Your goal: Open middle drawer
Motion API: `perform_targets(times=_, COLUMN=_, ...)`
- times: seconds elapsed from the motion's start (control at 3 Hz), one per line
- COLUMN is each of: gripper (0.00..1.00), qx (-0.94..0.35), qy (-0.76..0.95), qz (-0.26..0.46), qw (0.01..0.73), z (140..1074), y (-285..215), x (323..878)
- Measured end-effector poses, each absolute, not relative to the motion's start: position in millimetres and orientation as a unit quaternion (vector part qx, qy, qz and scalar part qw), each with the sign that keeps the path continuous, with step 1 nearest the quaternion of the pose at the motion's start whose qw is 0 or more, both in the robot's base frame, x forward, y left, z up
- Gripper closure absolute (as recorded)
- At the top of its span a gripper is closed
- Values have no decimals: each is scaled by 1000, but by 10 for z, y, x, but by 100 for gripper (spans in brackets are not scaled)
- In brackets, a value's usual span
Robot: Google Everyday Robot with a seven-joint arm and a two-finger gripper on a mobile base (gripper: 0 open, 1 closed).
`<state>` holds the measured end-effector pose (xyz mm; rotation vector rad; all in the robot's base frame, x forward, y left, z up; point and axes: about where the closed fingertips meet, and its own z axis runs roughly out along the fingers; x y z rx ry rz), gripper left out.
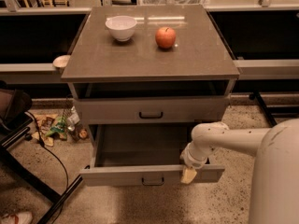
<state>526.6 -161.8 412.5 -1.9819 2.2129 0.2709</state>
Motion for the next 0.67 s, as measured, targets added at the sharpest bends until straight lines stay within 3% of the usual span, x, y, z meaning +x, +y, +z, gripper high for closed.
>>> perform_targets(times=0.67, gripper=0, qx=-667, qy=725, qz=109, qw=135, z=4987, y=-1865, x=4955)
